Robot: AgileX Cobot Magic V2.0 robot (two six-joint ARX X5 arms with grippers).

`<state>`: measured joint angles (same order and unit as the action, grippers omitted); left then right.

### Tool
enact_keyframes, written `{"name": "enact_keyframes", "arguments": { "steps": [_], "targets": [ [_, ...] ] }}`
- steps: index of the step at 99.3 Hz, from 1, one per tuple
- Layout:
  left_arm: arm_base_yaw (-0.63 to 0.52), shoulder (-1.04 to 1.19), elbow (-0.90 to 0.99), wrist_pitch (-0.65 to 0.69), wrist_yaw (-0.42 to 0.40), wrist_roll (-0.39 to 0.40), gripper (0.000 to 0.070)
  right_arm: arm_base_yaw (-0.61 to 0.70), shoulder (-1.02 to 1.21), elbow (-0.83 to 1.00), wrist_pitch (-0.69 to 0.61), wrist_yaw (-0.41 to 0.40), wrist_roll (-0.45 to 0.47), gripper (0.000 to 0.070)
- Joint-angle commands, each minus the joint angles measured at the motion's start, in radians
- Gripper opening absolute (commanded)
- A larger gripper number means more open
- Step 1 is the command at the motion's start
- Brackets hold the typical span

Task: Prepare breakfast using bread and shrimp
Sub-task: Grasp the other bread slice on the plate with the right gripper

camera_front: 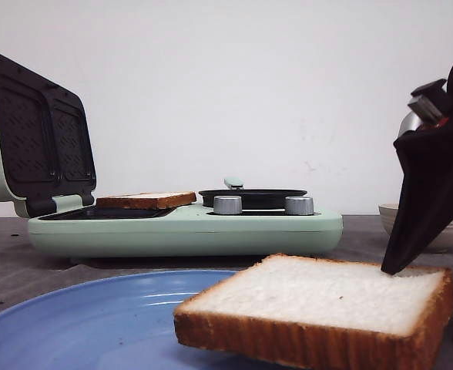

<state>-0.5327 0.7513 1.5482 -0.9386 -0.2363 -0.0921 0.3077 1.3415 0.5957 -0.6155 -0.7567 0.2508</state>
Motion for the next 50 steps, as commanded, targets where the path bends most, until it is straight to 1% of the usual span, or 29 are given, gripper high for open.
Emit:
{"name": "enact_keyframes", "arguments": {
  "steps": [1,6,7,12,29,39,50],
  "targets": [
    [-0.005,0.004,0.014,0.011,0.002,0.005,0.0,0.005,0.013,0.014,0.008,-0.007,-0.004,0.0377],
    [-0.005,0.005,0.014,0.011,0.002,0.005,0.0,0.006,0.013,0.014,0.012,-0.013,-0.002,0.0274],
    [-0.005,0.005,0.014,0.011,0.002,0.005,0.0,0.006,0.013,0.014,0.012,-0.016,0.0,0.0242],
    [-0.005,0.005,0.014,0.011,0.002,0.005,0.0,0.006,0.013,0.014,0.013,-0.029,0.0,0.0171],
    [-0.005,0.005,0.014,0.011,0.002,0.006,0.0,0.008,0.012,0.014,0.029,-0.098,-0.001,0.0003],
    [-0.005,0.005,0.014,0.011,0.001,0.018,0.0,0.007,0.004,0.017,0.038,-0.138,0.0,0.0002],
    [-0.008,0.005,0.014,0.011,0.001,0.024,0.0,0.007,-0.021,0.047,0.021,-0.141,0.001,0.0002]
  ]
}}
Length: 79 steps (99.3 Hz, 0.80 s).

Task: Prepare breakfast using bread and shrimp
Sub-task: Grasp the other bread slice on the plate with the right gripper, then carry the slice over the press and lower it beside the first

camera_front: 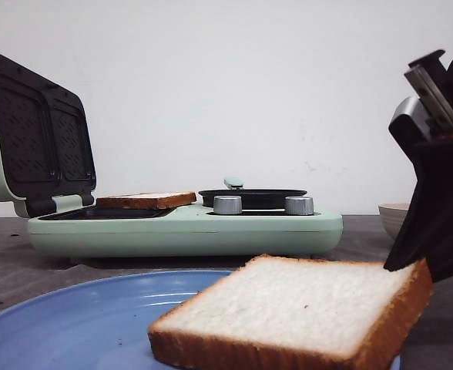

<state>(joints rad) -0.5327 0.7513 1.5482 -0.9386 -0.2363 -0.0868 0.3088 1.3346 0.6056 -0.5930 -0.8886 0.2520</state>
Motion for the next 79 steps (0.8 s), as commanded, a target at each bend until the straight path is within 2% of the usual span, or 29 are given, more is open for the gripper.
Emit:
{"name": "enact_keyframes", "arguments": {
  "steps": [1,15,34,44,58,68,79],
  "targets": [
    [-0.008,0.005,0.014,0.011,0.001,0.019,0.0,0.006,-0.016,0.039,-0.003,-0.009,0.0,0.0002],
    [-0.019,0.005,0.014,0.011,0.002,0.019,0.0,0.006,-0.068,0.141,-0.033,-0.008,0.013,0.0002],
    [-0.029,0.005,0.014,0.013,0.001,0.02,0.0,0.016,-0.093,0.34,0.008,-0.009,0.094,0.0002],
    [-0.034,0.005,0.014,0.018,0.001,0.022,0.0,0.028,-0.092,0.413,0.123,-0.002,0.185,0.0002],
    [-0.046,0.005,0.014,0.019,0.001,0.023,0.0,0.048,-0.083,0.45,0.374,0.016,0.383,0.0002],
    [-0.053,0.005,0.014,0.019,0.002,0.023,0.0,0.081,-0.066,0.45,0.527,0.085,0.51,0.0002],
    [-0.06,0.005,0.014,0.02,0.001,0.023,0.0,0.133,-0.041,0.45,0.563,0.211,0.549,0.0002]
  ]
}}
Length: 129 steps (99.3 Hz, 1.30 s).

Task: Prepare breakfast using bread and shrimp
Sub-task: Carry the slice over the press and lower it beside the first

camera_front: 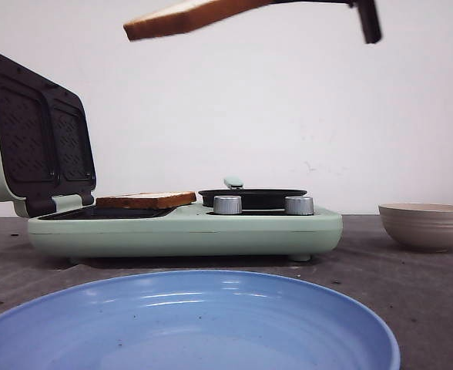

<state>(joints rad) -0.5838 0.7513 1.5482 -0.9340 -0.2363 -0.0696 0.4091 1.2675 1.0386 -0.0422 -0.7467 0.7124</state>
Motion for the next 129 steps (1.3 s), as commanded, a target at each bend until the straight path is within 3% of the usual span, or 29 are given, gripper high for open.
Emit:
{"name": "enact_keyframes", "arguments": {
  "steps": [1,23,35,50,72,95,129],
  "targets": [
    [-0.01,0.005,0.014,0.015,0.001,0.005,0.0,0.039,0.029,0.017,0.013,0.083,0.089,0.0002],
    [-0.014,0.005,0.014,0.016,0.001,0.005,0.0,0.179,0.141,0.017,0.073,0.314,0.139,0.0002],
    [-0.018,0.005,0.014,0.016,0.001,0.006,0.0,0.249,0.238,0.017,0.214,0.404,0.269,0.0002],
    [-0.021,0.005,0.014,0.016,0.002,0.005,0.0,0.299,0.342,0.017,0.296,0.537,0.417,0.0002],
    [-0.028,0.003,0.014,0.014,0.002,0.005,0.0,0.323,0.454,0.017,0.431,0.565,0.525,0.0002],
    [-0.05,0.004,0.014,0.014,0.002,0.006,0.0,0.339,0.507,0.017,0.439,0.602,0.628,0.0002],
    [-0.08,0.004,0.014,0.014,0.002,0.013,0.0,0.403,0.525,0.018,0.448,0.75,0.706,0.0002]
  ]
}}
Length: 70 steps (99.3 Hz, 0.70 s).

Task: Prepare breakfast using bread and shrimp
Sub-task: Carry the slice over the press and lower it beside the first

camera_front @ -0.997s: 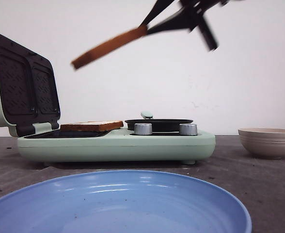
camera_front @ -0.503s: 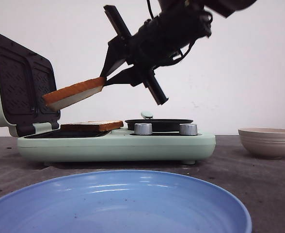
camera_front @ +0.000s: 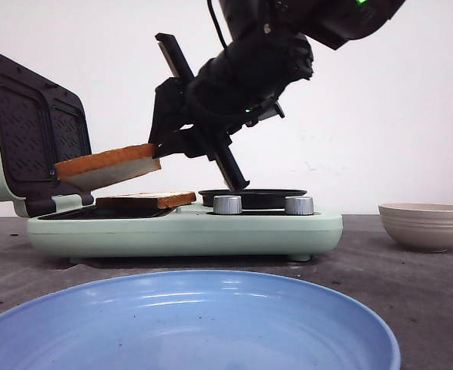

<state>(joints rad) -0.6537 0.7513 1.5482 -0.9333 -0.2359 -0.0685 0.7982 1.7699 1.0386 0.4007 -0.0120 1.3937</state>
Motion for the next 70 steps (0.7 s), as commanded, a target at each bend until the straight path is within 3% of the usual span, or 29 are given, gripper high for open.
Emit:
{"name": "enact_keyframes", "arguments": {
  "steps": [1,26,49,55,65,70],
  "targets": [
    [-0.011,0.004,0.014,0.013,0.001,0.012,0.0,0.015,0.022,0.018,0.005,0.017,0.026,0.0002],
    [-0.025,0.004,0.014,0.013,0.001,0.012,0.0,0.039,0.028,0.018,0.017,0.082,0.039,0.0002],
    [-0.029,0.004,0.014,0.013,0.001,0.012,0.0,0.048,0.028,0.024,0.019,0.09,0.039,0.0016],
    [-0.029,0.004,0.014,0.013,0.001,0.012,0.0,0.051,0.028,0.025,0.019,0.095,0.039,0.0041],
    [-0.028,0.004,0.014,0.013,0.001,0.012,0.0,0.051,0.028,0.031,0.018,0.095,0.04,0.014],
    [-0.028,0.004,0.014,0.013,0.001,0.012,0.0,0.056,0.028,0.035,0.018,0.097,0.042,0.0144]
  ]
}}
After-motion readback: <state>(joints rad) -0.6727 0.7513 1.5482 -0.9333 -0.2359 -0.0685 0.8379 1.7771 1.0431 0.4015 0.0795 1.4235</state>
